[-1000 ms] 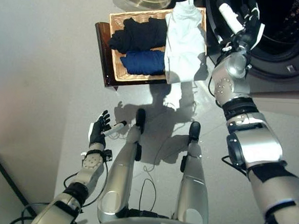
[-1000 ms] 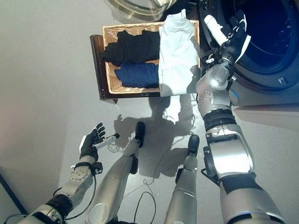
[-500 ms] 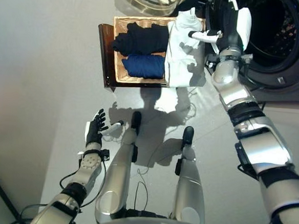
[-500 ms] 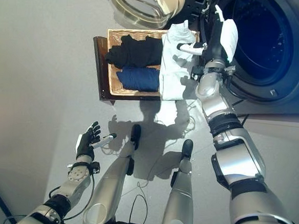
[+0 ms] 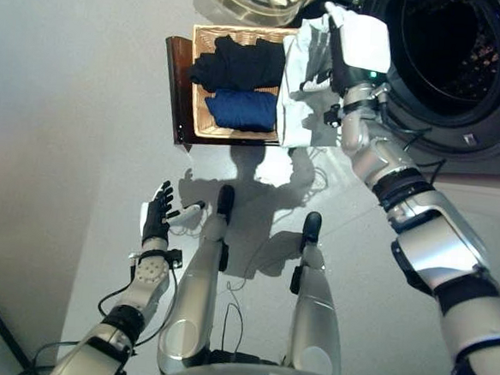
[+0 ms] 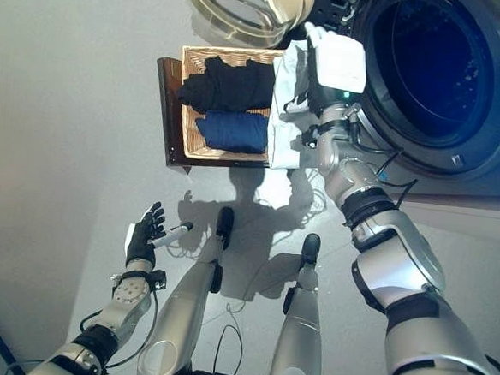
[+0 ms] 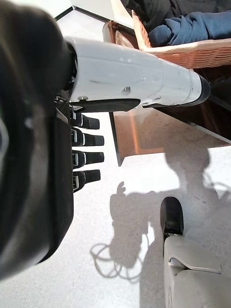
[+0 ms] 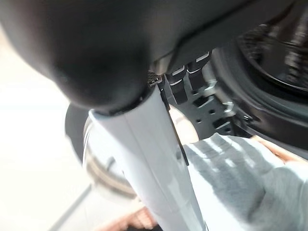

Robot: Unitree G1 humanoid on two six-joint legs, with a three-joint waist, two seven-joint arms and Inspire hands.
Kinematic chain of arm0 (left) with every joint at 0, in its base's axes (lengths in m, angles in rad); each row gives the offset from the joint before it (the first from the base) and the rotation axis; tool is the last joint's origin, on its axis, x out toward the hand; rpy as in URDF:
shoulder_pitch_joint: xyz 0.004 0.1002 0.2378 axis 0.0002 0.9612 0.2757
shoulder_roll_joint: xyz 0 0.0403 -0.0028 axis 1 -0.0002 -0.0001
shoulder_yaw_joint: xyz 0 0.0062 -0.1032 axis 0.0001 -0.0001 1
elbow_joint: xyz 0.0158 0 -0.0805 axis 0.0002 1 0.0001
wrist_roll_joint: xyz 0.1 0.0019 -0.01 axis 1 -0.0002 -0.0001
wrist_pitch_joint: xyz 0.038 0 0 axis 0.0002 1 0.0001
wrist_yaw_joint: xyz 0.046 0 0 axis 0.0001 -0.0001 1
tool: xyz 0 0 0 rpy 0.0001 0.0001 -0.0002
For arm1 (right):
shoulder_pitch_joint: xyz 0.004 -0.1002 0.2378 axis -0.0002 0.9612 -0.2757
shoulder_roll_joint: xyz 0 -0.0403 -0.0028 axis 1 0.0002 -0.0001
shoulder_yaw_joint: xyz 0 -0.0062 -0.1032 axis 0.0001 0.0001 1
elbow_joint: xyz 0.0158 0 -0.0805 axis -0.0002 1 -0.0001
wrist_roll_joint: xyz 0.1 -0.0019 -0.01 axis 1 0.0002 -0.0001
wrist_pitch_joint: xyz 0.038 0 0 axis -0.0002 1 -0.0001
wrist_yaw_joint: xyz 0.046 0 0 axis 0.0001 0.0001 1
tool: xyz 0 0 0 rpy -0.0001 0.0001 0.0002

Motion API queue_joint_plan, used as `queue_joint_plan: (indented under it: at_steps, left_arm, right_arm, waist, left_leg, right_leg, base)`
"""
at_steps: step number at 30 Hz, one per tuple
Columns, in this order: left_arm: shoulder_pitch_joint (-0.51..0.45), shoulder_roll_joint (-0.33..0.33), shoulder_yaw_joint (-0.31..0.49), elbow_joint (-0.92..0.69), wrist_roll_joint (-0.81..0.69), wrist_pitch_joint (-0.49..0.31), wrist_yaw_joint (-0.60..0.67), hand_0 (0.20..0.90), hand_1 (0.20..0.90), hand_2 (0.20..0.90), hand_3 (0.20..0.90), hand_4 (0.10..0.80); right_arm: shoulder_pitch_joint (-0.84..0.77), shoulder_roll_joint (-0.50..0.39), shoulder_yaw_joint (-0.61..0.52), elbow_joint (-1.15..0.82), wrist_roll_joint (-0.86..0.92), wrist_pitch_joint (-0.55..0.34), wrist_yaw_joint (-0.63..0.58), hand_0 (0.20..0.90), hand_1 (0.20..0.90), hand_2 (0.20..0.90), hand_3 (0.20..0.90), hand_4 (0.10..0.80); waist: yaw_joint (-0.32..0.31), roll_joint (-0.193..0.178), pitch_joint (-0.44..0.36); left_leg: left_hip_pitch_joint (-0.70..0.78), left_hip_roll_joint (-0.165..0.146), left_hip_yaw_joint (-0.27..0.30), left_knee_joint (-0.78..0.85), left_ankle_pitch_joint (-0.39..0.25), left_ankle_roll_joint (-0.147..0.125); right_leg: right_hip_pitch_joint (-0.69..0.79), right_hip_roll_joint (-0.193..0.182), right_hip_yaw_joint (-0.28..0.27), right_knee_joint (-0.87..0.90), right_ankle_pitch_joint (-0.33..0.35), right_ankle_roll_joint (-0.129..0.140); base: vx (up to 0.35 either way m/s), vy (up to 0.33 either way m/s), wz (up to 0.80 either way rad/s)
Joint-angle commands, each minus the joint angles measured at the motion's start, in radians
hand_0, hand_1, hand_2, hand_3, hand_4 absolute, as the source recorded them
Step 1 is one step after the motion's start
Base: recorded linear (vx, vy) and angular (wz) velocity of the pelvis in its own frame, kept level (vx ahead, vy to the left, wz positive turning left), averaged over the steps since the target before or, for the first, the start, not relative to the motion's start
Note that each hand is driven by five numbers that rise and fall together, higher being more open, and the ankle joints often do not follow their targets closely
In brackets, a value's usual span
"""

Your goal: Pick up the clothes and place them into the washing machine

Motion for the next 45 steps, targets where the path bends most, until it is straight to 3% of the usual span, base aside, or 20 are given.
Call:
queue_joint_plan:
  at_steps: [1,7,14,22,33,45]
  left_arm:
    - [-0.019,0.035,0.010,-0.023,0.028,-0.054,0.041,0.900,0.900,0.900,0.900,0.800]
    - [-0.032,0.041,0.019,0.001,0.031,-0.052,0.050,0.900,0.900,0.900,0.900,0.800]
    - [-0.076,0.035,0.018,0.237,0.072,-0.010,0.081,0.900,0.900,0.900,0.900,0.800]
    - [-0.090,0.040,0.010,0.357,0.093,0.016,0.096,0.900,0.900,0.900,0.900,0.800]
    - [-0.087,0.039,-0.004,0.319,0.061,-0.003,0.091,0.900,0.900,0.900,0.900,0.800]
    - [-0.078,0.035,-0.008,0.289,0.045,-0.015,0.085,0.900,0.900,0.900,0.900,0.800]
  right_arm:
    - [-0.156,-0.031,0.043,0.009,-0.119,0.011,-0.023,0.900,0.900,0.900,0.900,0.800]
    - [-0.191,0.005,0.093,0.038,-0.180,0.028,-0.005,0.900,0.900,0.900,0.900,0.800]
    - [-0.247,0.111,0.160,0.113,-0.202,0.021,0.005,0.900,0.900,0.900,0.900,0.800]
    - [-0.280,0.208,0.190,0.198,-0.171,0.002,0.014,0.900,0.900,0.900,0.900,0.800]
    - [-0.318,0.173,0.182,0.236,-0.037,-0.037,0.034,0.900,0.900,0.900,0.900,0.800]
    - [-0.341,0.117,0.180,0.277,-0.007,-0.038,0.023,0.900,0.900,0.900,0.900,0.800]
  waist:
    - [0.061,-0.001,-0.039]
    - [0.071,-0.001,-0.029]
    - [0.085,-0.011,-0.019]
    - [0.101,-0.017,-0.016]
    - [0.111,-0.018,0.013]
    - [0.118,-0.017,0.023]
  left_leg:
    - [0.015,0.005,0.015,-0.070,0.019,-0.072]
    - [0.017,0.001,0.002,-0.087,0.031,-0.074]
    - [0.021,-0.002,-0.012,-0.106,0.044,-0.077]
    - [0.018,-0.006,-0.027,-0.105,0.046,-0.076]
    - [-0.007,-0.016,-0.047,-0.103,0.053,-0.078]
    - [-0.038,-0.023,-0.058,-0.095,0.055,-0.078]
  right_leg:
    - [0.059,0.041,0.002,0.093,-0.140,-0.063]
    - [0.064,0.037,-0.013,0.090,-0.141,-0.062]
    - [0.076,0.033,-0.031,0.083,-0.140,-0.061]
    - [0.088,0.030,-0.050,0.081,-0.143,-0.062]
    - [0.082,0.026,-0.073,0.078,-0.143,-0.061]
    - [0.064,0.021,-0.086,0.080,-0.143,-0.060]
  base:
    - [0.013,0.004,0.12]
    - [0.009,0.003,0.11]
    - [0.009,0.013,0.05]
    - [0.016,0.008,0.11]
    - [0.004,0.005,0.05]
    - [0.006,0.010,0.05]
